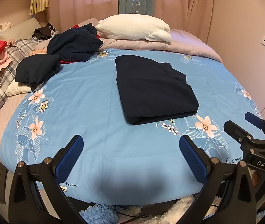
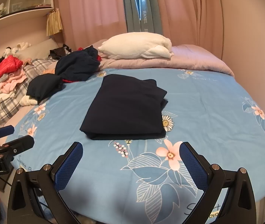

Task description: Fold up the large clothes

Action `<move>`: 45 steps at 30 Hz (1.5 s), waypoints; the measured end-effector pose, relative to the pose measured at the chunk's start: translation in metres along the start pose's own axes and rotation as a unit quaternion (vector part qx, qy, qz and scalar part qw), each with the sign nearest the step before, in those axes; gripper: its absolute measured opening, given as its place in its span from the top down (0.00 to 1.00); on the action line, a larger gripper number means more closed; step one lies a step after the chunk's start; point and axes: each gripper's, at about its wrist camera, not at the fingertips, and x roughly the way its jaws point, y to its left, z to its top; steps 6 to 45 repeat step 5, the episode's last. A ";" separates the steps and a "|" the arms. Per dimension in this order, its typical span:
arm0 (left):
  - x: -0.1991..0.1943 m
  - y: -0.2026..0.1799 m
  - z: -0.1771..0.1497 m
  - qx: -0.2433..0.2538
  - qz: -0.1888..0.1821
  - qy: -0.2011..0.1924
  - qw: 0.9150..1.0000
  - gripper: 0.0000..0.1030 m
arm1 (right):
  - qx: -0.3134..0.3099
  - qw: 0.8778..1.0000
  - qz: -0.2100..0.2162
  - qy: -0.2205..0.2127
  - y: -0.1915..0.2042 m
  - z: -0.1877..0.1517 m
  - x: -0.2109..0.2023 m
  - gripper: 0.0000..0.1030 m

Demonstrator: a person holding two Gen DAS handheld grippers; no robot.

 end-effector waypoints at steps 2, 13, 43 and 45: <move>0.000 -0.001 0.000 -0.001 0.002 -0.001 1.000 0.01 | 0.000 1.000 0.000 0.000 0.000 0.000 0.000 0.01; 0.001 -0.001 0.001 -0.003 0.008 0.000 1.000 0.01 | 0.000 1.000 0.000 0.000 0.000 0.000 0.000 0.01; 0.001 -0.001 0.001 -0.003 0.008 0.000 1.000 0.01 | 0.000 1.000 0.000 0.000 0.000 0.000 0.000 0.01; 0.001 -0.001 0.001 -0.003 0.008 0.000 1.000 0.01 | 0.000 1.000 0.000 0.000 0.000 0.000 0.000 0.01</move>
